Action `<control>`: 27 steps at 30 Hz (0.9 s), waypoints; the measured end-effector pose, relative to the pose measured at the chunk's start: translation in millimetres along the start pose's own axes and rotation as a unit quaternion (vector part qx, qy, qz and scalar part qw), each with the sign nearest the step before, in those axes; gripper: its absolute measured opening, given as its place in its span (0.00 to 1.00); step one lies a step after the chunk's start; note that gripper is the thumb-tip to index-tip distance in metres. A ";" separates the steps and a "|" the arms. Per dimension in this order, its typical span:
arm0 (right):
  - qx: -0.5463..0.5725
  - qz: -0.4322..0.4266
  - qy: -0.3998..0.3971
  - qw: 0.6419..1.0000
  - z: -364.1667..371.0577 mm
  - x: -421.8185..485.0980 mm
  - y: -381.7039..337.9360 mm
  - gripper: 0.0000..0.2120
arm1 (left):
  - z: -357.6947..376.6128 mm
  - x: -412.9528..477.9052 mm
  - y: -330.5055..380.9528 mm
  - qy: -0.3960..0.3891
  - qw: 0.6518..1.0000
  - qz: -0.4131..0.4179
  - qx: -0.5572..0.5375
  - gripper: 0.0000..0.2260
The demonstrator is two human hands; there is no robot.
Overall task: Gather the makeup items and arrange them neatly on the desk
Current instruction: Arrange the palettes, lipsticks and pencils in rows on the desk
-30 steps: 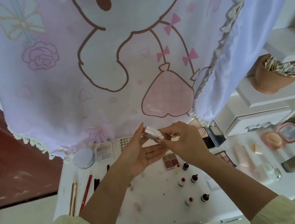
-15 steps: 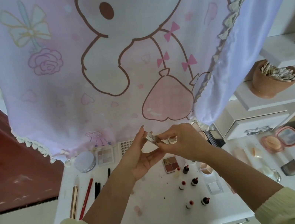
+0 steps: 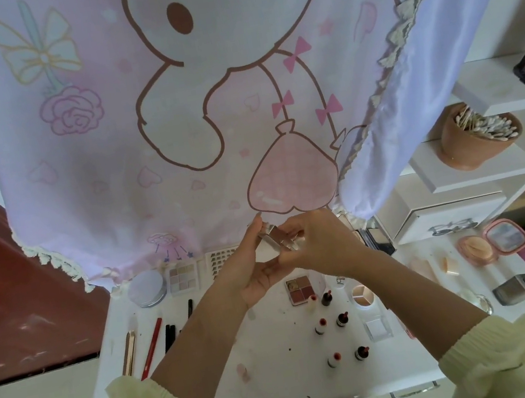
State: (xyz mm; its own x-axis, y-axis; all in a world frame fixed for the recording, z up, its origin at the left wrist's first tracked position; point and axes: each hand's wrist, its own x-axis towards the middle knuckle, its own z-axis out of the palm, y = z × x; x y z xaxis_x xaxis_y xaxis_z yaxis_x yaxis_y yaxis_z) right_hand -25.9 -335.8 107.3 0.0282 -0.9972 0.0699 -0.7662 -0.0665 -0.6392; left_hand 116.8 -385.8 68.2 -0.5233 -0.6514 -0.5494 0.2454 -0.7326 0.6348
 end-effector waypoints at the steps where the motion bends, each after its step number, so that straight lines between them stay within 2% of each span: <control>1: -0.002 0.002 0.006 1.000 -0.1 1.0 -0.5 0.11 | 1.0 1.7 0.2 -0.001 1.000 0.001 0.003 0.24; 5: -0.006 -0.008 0.011 1.000 -2.5 4.5 -1.2 0.14 | 6.4 5.2 4.1 -0.011 1.000 0.014 0.022 0.24; 12: -0.007 -0.036 0.029 0.999 -25.9 17.0 -7.9 0.11 | 22.4 7.6 26.2 0.001 0.999 0.021 0.039 0.26; 18: -0.006 -0.041 0.049 0.998 -44.6 21.9 -11.5 0.04 | 39.2 7.4 42.2 -0.002 0.999 0.021 0.035 0.27; 27: -0.027 -0.044 0.064 0.997 -55.6 30.7 -9.2 0.07 | 54.2 11.9 49.7 -0.007 1.000 0.023 0.020 0.26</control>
State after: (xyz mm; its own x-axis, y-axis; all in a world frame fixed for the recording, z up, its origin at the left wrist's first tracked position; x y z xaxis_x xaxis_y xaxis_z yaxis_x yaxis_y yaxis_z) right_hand -53.6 -363.9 157.9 0.0163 -0.9746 0.2235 -0.7982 -0.1473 -0.5841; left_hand 78.6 -419.3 122.7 -0.5234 -0.6812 -0.5119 0.2374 -0.6936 0.6802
